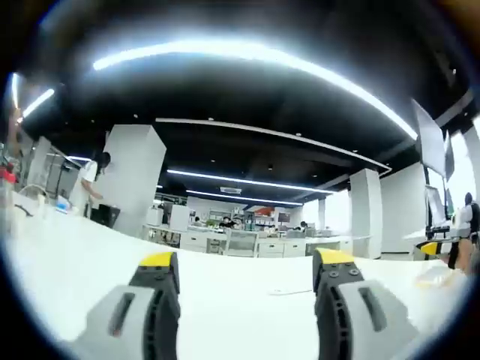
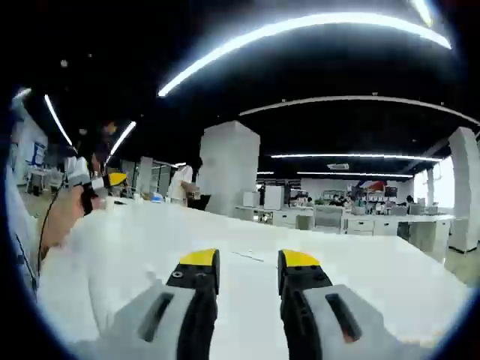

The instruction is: Snap each plastic latch of the storage box into its locked position after aligning the lid with the box until every specified latch is closed and the lid sits flush.

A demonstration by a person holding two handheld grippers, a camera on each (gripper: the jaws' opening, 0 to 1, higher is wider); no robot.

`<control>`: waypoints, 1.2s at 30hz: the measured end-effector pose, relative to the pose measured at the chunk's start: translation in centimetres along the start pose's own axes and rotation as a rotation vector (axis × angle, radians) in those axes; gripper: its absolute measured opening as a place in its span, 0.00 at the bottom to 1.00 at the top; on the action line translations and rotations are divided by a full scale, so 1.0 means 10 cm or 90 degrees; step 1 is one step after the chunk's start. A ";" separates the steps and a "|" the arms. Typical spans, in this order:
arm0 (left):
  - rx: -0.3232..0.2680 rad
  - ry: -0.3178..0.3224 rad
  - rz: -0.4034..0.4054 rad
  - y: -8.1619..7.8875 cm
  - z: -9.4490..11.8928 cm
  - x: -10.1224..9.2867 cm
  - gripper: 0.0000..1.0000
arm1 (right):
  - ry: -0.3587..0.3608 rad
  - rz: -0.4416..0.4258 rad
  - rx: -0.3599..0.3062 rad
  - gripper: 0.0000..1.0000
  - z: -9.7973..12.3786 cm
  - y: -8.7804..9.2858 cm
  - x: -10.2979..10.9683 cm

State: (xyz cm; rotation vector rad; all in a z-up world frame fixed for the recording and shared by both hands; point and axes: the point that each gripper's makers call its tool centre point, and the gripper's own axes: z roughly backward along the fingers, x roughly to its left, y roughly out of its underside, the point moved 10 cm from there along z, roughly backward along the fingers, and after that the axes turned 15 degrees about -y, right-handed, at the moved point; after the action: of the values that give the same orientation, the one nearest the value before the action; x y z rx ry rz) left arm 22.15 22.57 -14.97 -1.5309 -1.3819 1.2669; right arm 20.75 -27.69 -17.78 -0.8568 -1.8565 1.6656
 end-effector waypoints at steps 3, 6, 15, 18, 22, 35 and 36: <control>0.004 0.032 0.004 -0.01 0.03 -0.10 0.72 | -0.008 0.014 -0.027 0.43 0.01 -0.07 0.04; -0.002 0.043 -0.001 -0.01 0.05 -0.15 0.72 | -0.001 0.035 -0.020 0.43 0.01 -0.07 0.05; 0.005 0.059 0.030 -0.02 0.09 -0.15 0.71 | 0.000 0.001 -0.005 0.43 0.00 0.01 0.06; 0.011 0.050 0.018 -0.02 0.09 -0.13 0.70 | 0.009 0.025 -0.028 0.43 0.05 -0.08 0.11; 0.018 0.049 0.009 -0.01 0.09 -0.14 0.70 | 0.029 0.055 -0.034 0.42 0.10 -0.15 0.12; 0.015 0.044 -0.043 -0.02 0.11 -0.15 0.70 | 0.045 0.050 -0.064 0.42 0.18 -0.25 0.18; 0.012 0.043 -0.042 -0.02 0.11 -0.15 0.70 | 0.050 0.056 -0.061 0.42 0.18 -0.25 0.18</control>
State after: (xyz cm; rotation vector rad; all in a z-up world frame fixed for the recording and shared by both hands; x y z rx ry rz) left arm 21.13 21.06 -14.74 -1.4892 -1.3626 1.1743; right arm 17.90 -27.76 -15.59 -1.0425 -1.8823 1.5807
